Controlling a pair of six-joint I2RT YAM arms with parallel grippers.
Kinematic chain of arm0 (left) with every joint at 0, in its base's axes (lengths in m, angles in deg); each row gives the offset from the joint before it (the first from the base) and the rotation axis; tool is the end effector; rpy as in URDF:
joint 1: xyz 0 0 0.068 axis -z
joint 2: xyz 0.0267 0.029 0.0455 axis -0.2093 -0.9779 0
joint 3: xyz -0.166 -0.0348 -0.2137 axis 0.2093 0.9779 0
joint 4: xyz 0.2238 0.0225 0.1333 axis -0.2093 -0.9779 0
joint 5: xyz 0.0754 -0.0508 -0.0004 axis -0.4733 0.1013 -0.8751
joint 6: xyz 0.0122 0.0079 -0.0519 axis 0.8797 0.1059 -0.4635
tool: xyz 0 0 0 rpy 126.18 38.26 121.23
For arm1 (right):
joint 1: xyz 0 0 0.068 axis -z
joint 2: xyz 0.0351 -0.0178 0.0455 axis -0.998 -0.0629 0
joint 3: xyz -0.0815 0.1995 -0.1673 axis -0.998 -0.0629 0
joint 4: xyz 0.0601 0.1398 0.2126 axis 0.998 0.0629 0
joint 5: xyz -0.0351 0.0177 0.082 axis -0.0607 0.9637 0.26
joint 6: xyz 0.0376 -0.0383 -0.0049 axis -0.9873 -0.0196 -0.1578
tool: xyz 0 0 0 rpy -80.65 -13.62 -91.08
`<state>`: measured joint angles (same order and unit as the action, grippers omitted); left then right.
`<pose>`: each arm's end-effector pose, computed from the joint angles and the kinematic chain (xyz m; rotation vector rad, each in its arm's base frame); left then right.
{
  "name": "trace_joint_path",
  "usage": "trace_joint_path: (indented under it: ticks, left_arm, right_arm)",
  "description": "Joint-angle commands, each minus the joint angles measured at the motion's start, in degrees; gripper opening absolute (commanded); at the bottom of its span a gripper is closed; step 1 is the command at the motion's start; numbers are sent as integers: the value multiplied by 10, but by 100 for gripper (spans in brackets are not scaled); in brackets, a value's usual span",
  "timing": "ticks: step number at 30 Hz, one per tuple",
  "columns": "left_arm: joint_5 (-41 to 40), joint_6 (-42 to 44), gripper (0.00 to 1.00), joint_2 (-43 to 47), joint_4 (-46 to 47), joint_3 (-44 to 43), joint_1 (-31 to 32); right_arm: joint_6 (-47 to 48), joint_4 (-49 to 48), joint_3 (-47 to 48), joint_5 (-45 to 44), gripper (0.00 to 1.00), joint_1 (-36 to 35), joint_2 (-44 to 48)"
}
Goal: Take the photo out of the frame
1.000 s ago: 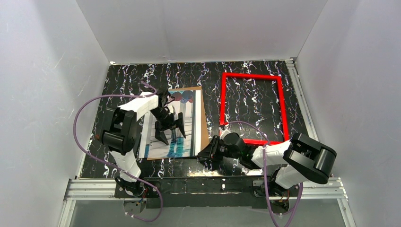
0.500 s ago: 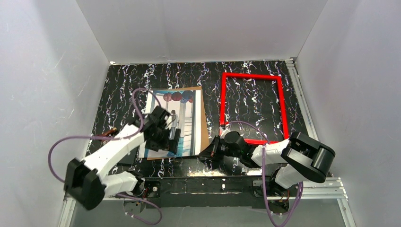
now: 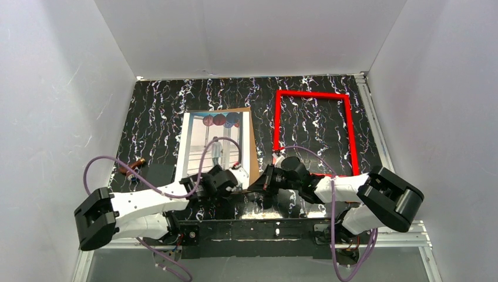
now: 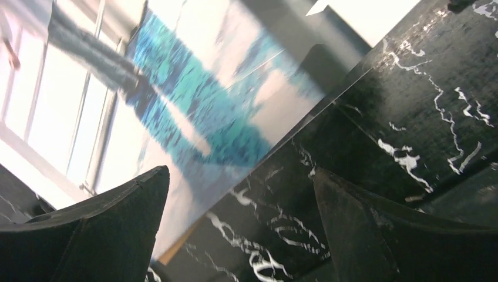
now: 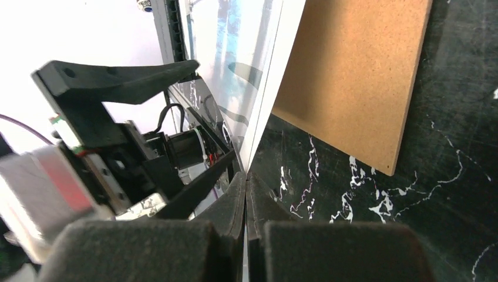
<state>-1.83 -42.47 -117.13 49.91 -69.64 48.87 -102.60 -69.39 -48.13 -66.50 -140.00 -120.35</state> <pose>0.1266 -0.2042 0.2331 0.7543 1.8872 -0.4127 0.1433 0.2090 0.1487 0.2258 2.3935 1.5210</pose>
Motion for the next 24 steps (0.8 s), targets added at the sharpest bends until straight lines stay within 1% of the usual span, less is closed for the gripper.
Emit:
trace_joint_path:
  ticks: [1,5,9,13,14,15,20,22,23,24]
  left_arm:
    - [-96,80,93,-33,93,38,35]
    - [-93,101,86,-50,116,38,38]
    - [-108,111,82,-69,156,34,49]
    - [-122,120,72,-92,178,22,67]
    - [-125,118,67,-94,179,21,69]
    - [-130,114,59,-95,178,20,69]
    - [-138,88,28,-89,156,10,69]
    - [-138,76,18,-82,140,7,69]
    - [-138,69,16,-79,130,5,69]
    - [-141,64,15,-75,121,4,69]
  right_arm:
    - [2,35,20,15,1,10,36]
    - [1,42,19,19,1,16,51]
    - [-3,40,23,23,1,15,53]
    - [-10,36,27,25,1,16,47]
    - [-11,37,28,26,1,16,47]
    - [-12,37,29,26,1,16,47]
    - [-8,43,27,26,1,15,57]
    - [1,52,28,24,1,16,66]
    - [7,63,28,17,5,16,76]
    - [14,78,29,10,12,16,86]
